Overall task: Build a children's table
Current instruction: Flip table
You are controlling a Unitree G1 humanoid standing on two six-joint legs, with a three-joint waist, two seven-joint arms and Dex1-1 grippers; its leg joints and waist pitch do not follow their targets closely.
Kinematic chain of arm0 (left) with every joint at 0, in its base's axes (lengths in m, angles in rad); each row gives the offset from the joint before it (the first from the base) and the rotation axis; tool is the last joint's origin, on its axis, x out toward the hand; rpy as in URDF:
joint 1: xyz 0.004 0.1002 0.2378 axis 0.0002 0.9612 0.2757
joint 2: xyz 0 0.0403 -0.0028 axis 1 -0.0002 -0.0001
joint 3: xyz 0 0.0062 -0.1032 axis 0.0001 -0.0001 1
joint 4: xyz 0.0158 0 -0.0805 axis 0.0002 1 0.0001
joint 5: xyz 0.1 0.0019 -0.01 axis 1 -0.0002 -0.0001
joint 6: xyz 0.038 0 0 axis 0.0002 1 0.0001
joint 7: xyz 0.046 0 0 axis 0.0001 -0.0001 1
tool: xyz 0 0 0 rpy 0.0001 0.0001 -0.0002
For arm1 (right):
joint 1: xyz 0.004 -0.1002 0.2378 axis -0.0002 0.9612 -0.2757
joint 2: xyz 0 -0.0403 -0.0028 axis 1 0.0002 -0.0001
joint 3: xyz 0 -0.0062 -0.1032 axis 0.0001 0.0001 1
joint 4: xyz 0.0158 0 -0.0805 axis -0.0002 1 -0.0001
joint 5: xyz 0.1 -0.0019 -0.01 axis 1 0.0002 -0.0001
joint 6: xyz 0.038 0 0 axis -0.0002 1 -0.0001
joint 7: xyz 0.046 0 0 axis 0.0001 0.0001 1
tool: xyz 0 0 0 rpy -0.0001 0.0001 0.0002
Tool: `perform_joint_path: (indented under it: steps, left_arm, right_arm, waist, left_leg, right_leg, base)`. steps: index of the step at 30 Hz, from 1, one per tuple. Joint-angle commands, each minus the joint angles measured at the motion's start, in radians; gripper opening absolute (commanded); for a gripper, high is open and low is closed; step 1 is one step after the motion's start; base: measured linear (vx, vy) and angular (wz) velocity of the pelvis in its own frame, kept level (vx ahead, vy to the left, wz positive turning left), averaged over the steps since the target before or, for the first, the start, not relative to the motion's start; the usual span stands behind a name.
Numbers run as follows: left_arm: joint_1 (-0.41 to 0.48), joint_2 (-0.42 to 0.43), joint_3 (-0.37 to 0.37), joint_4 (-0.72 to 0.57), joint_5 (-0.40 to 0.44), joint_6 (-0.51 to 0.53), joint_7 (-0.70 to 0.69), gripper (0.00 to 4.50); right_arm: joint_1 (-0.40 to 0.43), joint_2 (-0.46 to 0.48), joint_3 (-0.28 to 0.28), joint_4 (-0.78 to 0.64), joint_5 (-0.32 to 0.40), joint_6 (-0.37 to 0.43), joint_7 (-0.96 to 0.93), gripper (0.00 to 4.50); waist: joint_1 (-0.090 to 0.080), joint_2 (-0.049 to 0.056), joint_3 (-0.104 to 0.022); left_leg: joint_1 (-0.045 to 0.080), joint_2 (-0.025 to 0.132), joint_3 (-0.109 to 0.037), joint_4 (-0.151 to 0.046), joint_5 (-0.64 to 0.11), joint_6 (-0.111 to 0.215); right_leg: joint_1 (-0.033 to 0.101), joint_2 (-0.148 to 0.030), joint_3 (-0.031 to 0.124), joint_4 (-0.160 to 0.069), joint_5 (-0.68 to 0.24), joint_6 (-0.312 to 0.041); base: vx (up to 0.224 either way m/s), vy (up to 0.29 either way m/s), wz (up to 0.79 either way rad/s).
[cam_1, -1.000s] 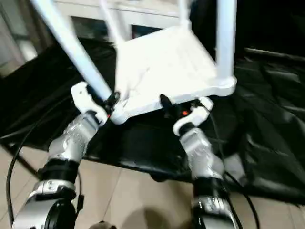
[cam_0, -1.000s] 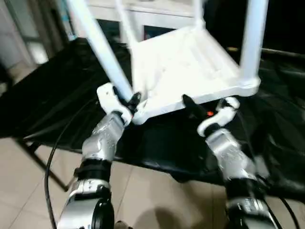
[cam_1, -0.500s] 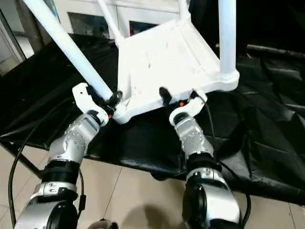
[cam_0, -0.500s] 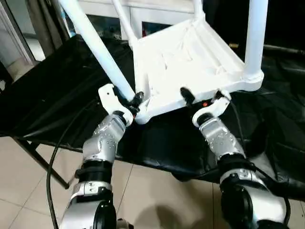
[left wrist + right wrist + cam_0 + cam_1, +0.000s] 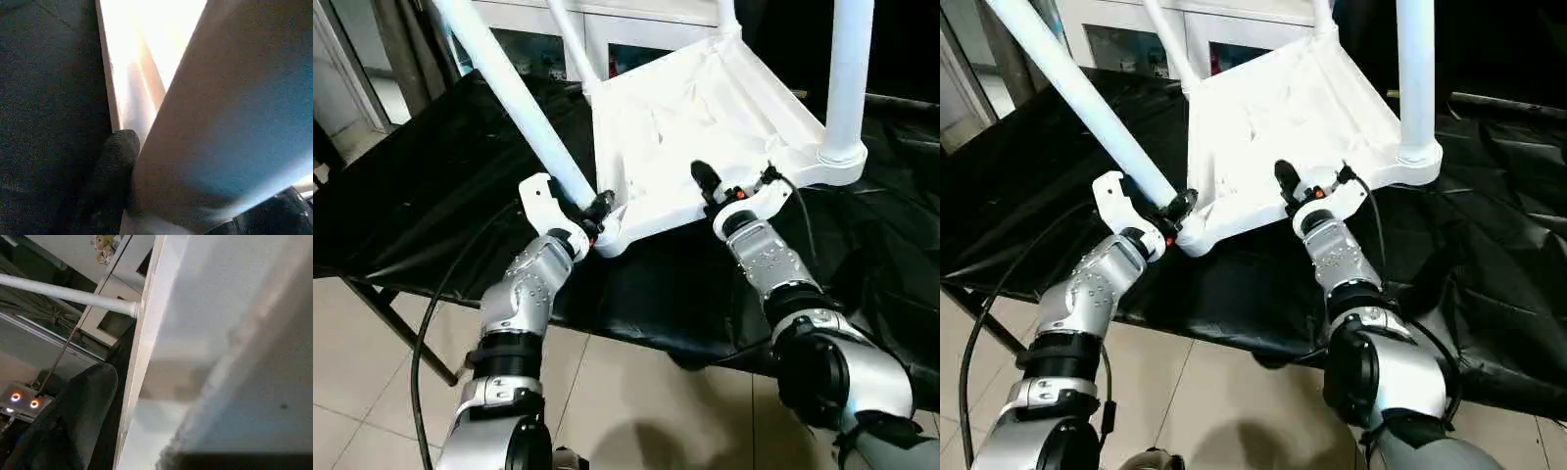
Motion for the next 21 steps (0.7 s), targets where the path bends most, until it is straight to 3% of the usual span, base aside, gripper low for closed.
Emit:
perform_joint_path:
  steps: [1, 9, 10, 20, 21]
  left_arm:
    - [0.002, -0.030, 0.008, -0.027, -0.096, 0.038, -0.052, 2.49]
    - [0.003, -0.031, 0.002, -0.037, -0.097, 0.055, -0.058, 2.49]
    - [0.003, -0.032, 0.002, -0.037, -0.096, 0.056, -0.058, 2.49]
    - [0.006, -0.025, -0.005, -0.040, -0.071, 0.067, -0.041, 2.49]
    - [0.006, -0.026, -0.006, -0.038, -0.080, 0.067, -0.062, 2.84]
  right_arm:
    - [-0.025, -0.004, -0.010, 0.020, 0.002, -0.007, -0.001, 3.70]
    - [-0.035, -0.008, -0.021, 0.050, -0.006, -0.025, 0.007, 3.14]
    - [-0.037, -0.009, -0.024, 0.053, -0.007, -0.026, 0.007, 2.83]
    - [-0.041, -0.015, -0.040, 0.067, -0.012, -0.047, -0.006, 2.22]
    - [-0.042, -0.016, -0.041, 0.066, -0.013, -0.049, -0.007, 2.19]
  waist:
    - [0.001, -0.011, -0.084]
    - [0.002, -0.008, -0.087]
    - [0.002, -0.009, -0.087]
    - [0.003, -0.004, -0.086]
    - [0.003, -0.005, -0.086]
  left_leg:
    - [0.033, 0.065, -0.019, -0.055, -0.095, 0.084]
    - [0.032, 0.065, -0.019, -0.052, -0.072, 0.094]
    - [0.032, 0.065, -0.019, -0.051, -0.070, 0.097]
    - [0.033, 0.067, -0.020, -0.052, -0.086, 0.093]
    - [0.033, 0.067, -0.020, -0.052, -0.090, 0.091]
  right_leg:
    - [0.060, -0.108, 0.059, -0.063, 0.037, -0.235]
    - [0.059, -0.106, 0.058, -0.059, 0.067, -0.234]
    - [0.059, -0.106, 0.058, -0.059, 0.071, -0.234]
    - [0.057, -0.105, 0.058, -0.061, 0.052, -0.235]
    - [0.057, -0.105, 0.058, -0.061, 0.048, -0.235]
  base:
    - [0.000, 0.000, 0.00]
    - [0.000, 0.000, 0.00]
    - [0.000, 0.000, 0.00]
    - [0.000, 0.000, 0.00]
    - [0.000, 0.000, 0.00]
